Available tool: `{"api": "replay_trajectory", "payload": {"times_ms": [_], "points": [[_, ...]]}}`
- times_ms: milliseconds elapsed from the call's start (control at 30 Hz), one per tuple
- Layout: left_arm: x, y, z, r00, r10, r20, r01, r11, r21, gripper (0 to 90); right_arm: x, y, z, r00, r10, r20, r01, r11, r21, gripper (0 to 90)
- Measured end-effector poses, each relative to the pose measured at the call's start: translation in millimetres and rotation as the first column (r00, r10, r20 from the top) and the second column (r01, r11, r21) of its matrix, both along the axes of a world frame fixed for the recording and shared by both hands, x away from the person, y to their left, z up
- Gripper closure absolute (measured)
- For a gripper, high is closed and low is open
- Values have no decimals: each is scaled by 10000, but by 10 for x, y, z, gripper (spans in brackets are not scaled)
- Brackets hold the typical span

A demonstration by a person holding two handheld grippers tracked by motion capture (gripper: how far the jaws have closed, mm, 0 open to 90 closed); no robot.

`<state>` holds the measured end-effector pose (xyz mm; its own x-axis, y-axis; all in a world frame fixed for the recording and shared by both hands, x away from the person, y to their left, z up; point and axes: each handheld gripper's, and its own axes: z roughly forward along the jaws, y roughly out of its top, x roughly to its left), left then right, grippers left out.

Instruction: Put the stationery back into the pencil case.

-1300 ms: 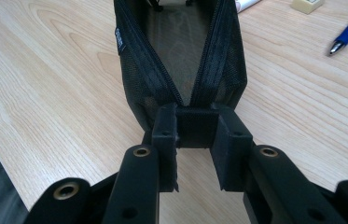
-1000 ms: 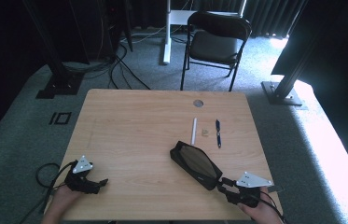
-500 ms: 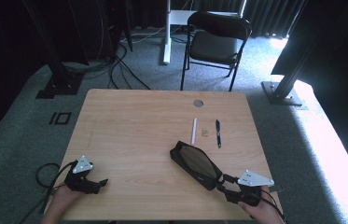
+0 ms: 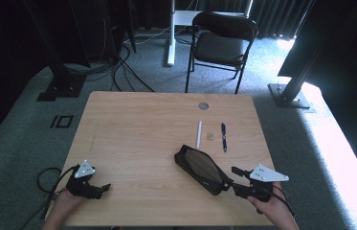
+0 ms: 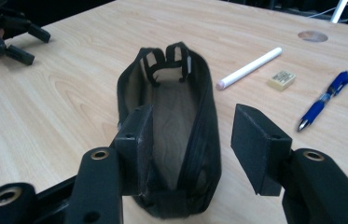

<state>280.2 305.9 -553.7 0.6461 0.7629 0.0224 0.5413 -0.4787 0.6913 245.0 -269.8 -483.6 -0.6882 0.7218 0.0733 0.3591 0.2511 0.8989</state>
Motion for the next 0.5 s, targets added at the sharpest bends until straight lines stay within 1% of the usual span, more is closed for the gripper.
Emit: {"api": "replay_trajectory", "payload": {"times_ms": [100,233,433,500], "points": [[0,0,0,10000,0,1,0,10000,0,20,70,-19,37,9997,-212,118,208,9994,291,485],[0,0,0,10000,1,0,-1,10000,0,20,180,-29,80,9982,-545,247,534,9977,411,485],[0,1,1,10000,-11,-5,11,10000,19,20,380,-10,101,9944,-1030,214,1020,9937,461,480],[0,1,1,10000,-11,-4,11,10000,18,20,453,-6,93,9936,-1124,100,1118,9925,498,481]]}}
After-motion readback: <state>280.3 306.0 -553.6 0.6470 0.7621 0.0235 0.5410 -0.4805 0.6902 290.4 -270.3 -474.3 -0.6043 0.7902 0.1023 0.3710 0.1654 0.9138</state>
